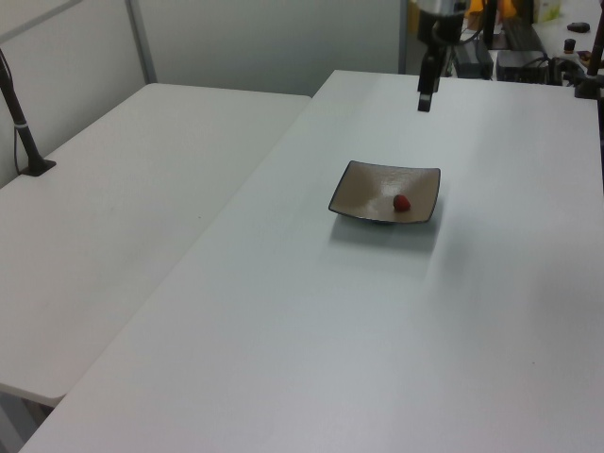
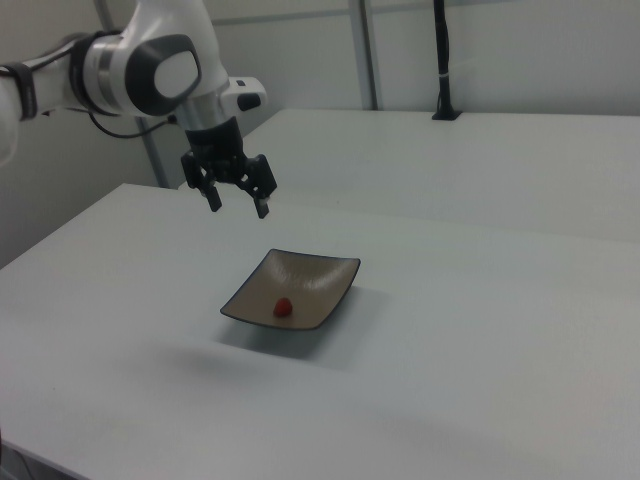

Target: Strawberries on a ceramic plate

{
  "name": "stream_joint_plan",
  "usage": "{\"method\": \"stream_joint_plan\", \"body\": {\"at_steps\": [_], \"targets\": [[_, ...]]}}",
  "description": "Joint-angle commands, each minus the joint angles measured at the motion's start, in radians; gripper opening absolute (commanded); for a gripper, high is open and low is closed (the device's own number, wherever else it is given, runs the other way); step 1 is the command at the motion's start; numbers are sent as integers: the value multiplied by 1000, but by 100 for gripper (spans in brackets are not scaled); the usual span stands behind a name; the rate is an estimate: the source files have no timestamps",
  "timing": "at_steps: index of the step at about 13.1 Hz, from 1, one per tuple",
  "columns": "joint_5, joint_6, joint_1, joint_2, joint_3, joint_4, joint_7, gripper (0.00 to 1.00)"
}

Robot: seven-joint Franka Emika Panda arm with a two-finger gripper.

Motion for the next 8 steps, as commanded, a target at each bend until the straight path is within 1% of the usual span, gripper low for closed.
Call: {"method": "stream_joint_plan", "body": {"at_steps": [1, 2, 3, 4, 5, 8], "targets": [[82, -109, 28, -69, -22, -3, 10, 100], [83, -133, 45, -75, -25, -2, 10, 100], [84, -150, 63, -80, -39, -2, 18, 100], [84, -158, 78, -87, -48, -2, 47, 100], [84, -160, 82, -92, -52, -2, 97, 100], [80, -143, 80, -89, -54, -2, 98, 100]]}}
